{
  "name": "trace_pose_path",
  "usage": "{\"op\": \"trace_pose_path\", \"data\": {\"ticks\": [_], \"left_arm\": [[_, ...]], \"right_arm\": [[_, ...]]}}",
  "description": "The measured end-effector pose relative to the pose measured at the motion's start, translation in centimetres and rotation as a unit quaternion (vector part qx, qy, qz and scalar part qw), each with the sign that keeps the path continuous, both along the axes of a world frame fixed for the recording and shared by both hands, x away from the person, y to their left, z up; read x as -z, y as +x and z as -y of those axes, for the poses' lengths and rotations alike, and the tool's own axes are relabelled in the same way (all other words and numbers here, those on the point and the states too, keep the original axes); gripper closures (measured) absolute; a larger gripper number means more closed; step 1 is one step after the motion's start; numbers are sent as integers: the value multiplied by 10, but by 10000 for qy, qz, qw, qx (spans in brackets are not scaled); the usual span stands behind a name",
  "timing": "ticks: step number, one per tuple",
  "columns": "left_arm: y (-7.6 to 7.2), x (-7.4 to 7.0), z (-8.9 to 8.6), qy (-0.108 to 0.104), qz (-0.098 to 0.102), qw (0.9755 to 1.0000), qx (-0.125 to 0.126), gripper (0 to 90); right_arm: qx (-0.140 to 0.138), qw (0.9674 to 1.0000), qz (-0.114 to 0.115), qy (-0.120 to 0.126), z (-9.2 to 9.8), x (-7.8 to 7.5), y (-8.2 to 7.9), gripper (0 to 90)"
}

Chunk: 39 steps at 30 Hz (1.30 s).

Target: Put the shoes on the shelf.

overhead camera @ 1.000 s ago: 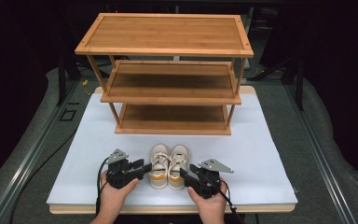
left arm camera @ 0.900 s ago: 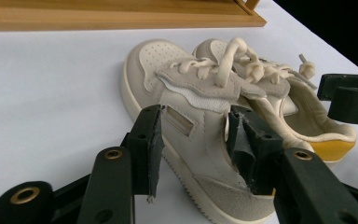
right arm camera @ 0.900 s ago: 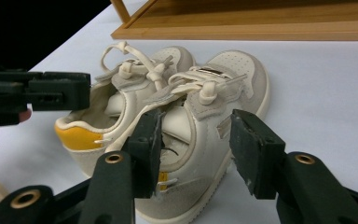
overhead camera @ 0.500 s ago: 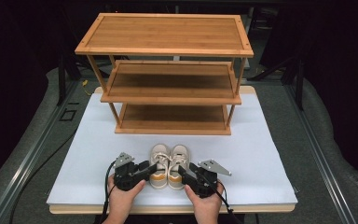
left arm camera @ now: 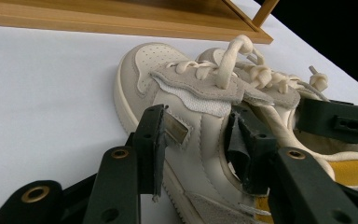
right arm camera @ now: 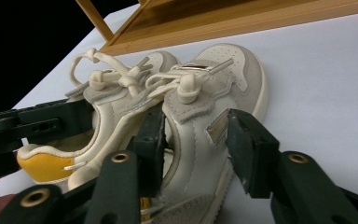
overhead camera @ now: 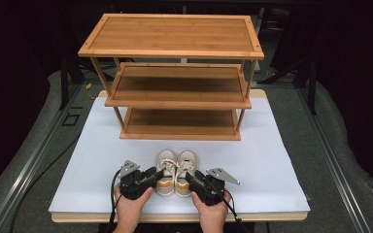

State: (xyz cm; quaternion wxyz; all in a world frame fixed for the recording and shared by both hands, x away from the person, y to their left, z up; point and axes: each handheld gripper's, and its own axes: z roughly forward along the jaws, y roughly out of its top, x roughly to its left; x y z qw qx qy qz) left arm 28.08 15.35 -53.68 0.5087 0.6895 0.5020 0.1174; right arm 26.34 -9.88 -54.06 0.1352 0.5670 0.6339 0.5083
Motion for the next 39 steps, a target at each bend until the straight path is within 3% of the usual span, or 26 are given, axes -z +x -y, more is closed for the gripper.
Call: {"op": "trace_pose_path", "data": {"ticks": [6,9,21,25,31,37,39], "left_arm": [[5,1,2,-76,16,10000,-39,592],[9,2,3,-98,18,9999,-68,592],[10,3,4,-135,52,9998,-160,584],[13,5,6,-119,20,9998,-174,538],[14,6,6,-172,-12,9996,-205,540],[13,8,5,-310,23,9992,-234,549],[13,9,5,-354,24,9990,-257,552]], "right_arm": [[99,9999,92,43,-1,1,5,591],[151,9999,32,-28,-1,1,9,594],[161,9998,22,89,-1,3,15,559],[111,9999,-33,35,0,2,15,558],[138,9999,75,-9,-2,3,15,558],[116,9999,23,7,-1,3,15,570],[193,9997,99,55,-2,4,15,573]]}}
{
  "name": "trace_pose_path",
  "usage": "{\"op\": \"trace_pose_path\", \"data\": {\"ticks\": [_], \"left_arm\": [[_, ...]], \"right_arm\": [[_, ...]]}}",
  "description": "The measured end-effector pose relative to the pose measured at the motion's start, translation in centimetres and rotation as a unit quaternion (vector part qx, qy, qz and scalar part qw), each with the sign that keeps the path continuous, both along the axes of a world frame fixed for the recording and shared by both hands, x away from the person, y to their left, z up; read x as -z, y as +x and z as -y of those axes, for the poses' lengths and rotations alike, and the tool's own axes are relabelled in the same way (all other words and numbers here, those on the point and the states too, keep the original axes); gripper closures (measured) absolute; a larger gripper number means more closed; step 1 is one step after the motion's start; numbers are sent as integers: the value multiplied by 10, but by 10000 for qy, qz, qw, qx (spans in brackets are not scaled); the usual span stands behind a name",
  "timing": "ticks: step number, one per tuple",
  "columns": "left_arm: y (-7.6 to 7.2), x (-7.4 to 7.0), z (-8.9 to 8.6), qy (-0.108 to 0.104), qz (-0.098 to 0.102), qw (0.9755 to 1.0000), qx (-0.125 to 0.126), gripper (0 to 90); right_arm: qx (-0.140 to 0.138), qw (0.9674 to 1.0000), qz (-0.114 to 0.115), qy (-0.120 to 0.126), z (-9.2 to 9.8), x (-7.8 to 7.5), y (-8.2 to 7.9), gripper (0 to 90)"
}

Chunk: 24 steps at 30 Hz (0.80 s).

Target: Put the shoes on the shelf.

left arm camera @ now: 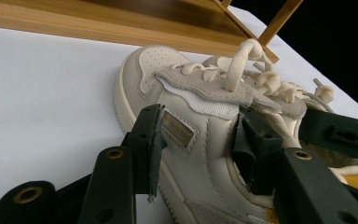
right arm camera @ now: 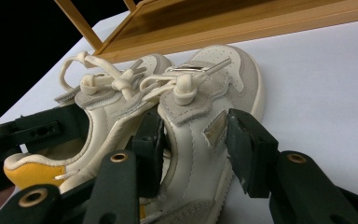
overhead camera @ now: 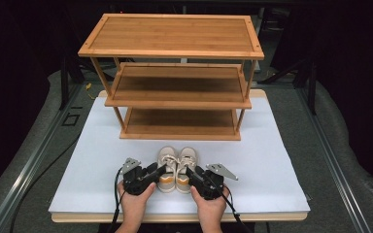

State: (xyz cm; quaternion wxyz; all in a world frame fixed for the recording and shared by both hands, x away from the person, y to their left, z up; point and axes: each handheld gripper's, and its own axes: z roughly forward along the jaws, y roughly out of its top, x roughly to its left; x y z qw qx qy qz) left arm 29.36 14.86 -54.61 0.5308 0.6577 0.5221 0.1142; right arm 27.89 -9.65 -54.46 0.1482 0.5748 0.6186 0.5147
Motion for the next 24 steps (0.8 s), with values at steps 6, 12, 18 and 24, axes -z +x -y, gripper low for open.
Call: {"op": "trace_pose_path", "data": {"ticks": [6,12,18,24], "left_arm": [[0,0,1,-13,-7,10000,-15,559],[0,0,1,-34,-31,10000,-18,561],[0,-2,2,-6,-55,10000,-6,563],[0,-3,2,-11,-60,10000,-7,563]], "right_arm": [[-29,10000,-65,30,1,-1,0,589],[-10,9999,-106,100,3,-1,0,602],[57,9998,-61,163,3,-1,0,608],[8,9997,-157,166,4,-2,-1,608]]}}
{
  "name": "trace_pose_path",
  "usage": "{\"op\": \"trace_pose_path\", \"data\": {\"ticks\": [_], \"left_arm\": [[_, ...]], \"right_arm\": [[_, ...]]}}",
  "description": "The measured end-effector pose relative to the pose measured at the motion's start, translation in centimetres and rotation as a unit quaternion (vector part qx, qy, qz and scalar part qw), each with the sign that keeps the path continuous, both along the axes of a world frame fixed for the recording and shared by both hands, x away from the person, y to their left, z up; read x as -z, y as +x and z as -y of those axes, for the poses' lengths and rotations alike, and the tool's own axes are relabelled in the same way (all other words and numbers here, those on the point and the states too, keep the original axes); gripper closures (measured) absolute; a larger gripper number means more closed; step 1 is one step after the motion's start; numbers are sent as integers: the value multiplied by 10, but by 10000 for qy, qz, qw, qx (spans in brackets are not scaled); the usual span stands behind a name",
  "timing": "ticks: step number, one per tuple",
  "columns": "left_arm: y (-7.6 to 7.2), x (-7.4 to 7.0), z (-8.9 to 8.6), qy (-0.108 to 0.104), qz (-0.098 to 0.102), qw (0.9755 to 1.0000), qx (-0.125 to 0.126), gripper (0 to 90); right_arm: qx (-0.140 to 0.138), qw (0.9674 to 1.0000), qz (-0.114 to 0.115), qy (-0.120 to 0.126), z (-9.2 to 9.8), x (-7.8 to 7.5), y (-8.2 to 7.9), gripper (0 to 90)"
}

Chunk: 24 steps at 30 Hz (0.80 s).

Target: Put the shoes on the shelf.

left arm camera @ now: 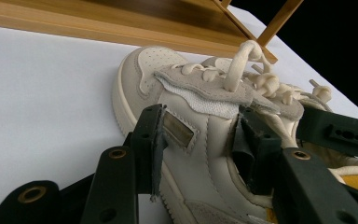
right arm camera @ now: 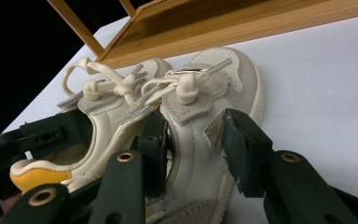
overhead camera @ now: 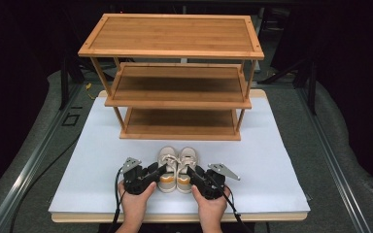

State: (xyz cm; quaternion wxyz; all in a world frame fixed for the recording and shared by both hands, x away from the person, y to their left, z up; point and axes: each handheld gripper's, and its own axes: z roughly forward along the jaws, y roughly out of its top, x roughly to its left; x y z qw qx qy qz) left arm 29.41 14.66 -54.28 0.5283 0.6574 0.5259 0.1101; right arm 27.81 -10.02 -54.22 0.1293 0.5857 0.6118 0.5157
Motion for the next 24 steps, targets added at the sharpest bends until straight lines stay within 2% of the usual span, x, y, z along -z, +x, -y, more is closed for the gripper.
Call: {"op": "trace_pose_path", "data": {"ticks": [3,6,8,9,10,11,12,16,17,18,20,21,22,23,24], "left_arm": [[0,0,0,-3,-11,10000,8,563],[1,-1,0,-14,-5,10000,6,564],[0,-2,0,-14,4,10000,11,564],[0,-3,0,-11,13,10000,17,564],[0,-3,0,-24,26,10000,11,564],[0,-4,0,-28,33,10000,10,564],[0,-5,-1,-30,39,10000,16,564],[-1,-10,-1,-20,85,10000,3,564],[-1,-11,-1,-22,93,10000,3,564],[-1,-12,-2,-22,100,9999,4,564],[-1,-14,-2,-23,111,9999,-2,564],[-1,-15,-2,-31,111,9999,-9,564],[-1,-15,-2,-31,111,9999,-9,564],[0,-16,-2,-34,113,9999,-2,564],[0,-18,-2,-40,111,9999,-7,564]], "right_arm": [[55,10000,-5,-21,-1,0,0,608],[88,9999,88,20,-1,0,0,608],[62,10000,3,-42,0,-2,-1,608],[79,9999,82,28,-1,-2,0,608],[42,10000,42,12,-1,-3,-1,608],[92,9998,144,53,-2,-3,0,608],[84,9999,68,-19,-1,-5,-1,608],[146,9998,158,0,-3,-8,-2,608],[-34,9999,126,54,-1,-9,-2,608],[104,9997,228,72,-3,-9,-1,608],[114,9998,189,14,-3,-12,-2,608],[21,9999,159,26,-2,-13,-2,608],[21,9999,159,26,-2,-13,-2,608],[135,9998,165,-14,-3,-15,-2,608],[102,9998,181,29,-3,-15,-1,608]]}}
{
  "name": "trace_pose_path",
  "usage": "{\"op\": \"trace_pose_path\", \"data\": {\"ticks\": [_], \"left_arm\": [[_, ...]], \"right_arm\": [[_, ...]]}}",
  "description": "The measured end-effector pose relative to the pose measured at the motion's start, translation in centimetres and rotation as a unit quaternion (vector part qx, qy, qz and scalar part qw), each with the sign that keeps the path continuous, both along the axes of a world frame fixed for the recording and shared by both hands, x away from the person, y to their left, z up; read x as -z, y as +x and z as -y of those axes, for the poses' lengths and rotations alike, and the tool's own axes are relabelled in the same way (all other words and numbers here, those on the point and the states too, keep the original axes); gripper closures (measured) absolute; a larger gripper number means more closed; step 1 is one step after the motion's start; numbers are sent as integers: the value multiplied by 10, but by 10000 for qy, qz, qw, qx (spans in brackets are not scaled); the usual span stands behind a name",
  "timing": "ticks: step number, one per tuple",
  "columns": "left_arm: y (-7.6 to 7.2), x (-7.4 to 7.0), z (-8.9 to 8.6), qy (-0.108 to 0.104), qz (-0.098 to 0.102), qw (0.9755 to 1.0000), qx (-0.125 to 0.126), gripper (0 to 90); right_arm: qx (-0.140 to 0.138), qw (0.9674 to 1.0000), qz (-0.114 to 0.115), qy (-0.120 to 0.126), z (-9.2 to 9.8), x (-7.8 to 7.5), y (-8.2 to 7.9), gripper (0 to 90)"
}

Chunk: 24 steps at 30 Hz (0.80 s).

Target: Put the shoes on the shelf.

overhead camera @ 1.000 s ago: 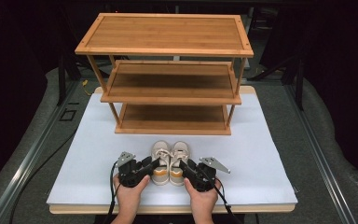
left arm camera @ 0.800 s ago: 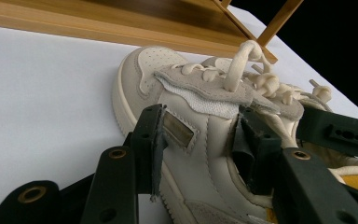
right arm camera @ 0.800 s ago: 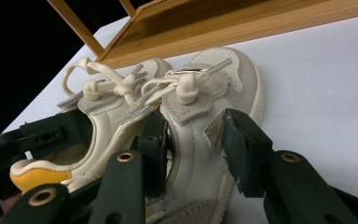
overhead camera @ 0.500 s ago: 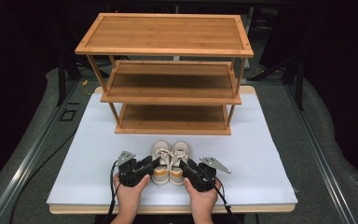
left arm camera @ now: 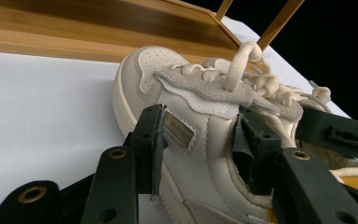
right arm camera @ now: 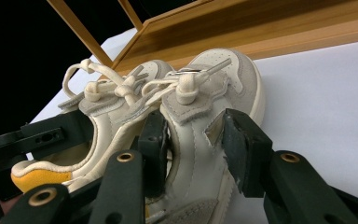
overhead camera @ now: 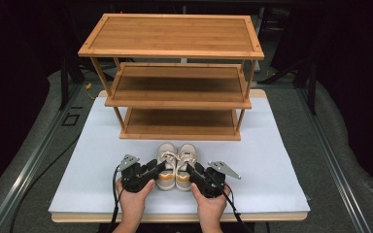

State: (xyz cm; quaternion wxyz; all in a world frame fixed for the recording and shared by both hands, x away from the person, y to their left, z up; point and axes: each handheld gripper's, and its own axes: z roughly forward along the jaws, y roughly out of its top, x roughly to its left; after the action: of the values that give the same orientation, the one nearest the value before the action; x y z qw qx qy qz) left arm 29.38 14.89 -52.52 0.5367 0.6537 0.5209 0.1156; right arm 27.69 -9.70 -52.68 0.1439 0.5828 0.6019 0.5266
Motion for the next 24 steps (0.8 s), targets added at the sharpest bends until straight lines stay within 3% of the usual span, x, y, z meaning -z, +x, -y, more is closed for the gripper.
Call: {"op": "trace_pose_path", "data": {"ticks": [7,8,12,13,14,20,22,24], "left_arm": [[2,-9,-2,-33,29,10000,-5,564],[3,-11,-2,-33,31,10000,-3,564],[4,-18,-3,-37,66,10000,3,565],[4,-20,-3,-43,60,10000,15,565],[5,-21,-3,-49,68,10000,19,565],[4,-32,-2,-93,118,9999,26,565],[4,-35,-2,-97,140,9998,33,565],[4,-39,-2,-79,153,9998,41,565]], "right_arm": [[-20,9999,100,31,-2,-9,3,608],[-131,9999,26,6,-1,-12,2,608],[-23,10000,54,-40,-2,-18,4,608],[-20,9999,158,32,-3,-19,5,608],[-101,9999,72,-25,-1,-22,4,608],[-30,9998,209,28,-1,-32,3,607],[-16,9999,145,-33,-1,-37,2,607],[-22,9996,261,48,-1,-39,3,607]]}}
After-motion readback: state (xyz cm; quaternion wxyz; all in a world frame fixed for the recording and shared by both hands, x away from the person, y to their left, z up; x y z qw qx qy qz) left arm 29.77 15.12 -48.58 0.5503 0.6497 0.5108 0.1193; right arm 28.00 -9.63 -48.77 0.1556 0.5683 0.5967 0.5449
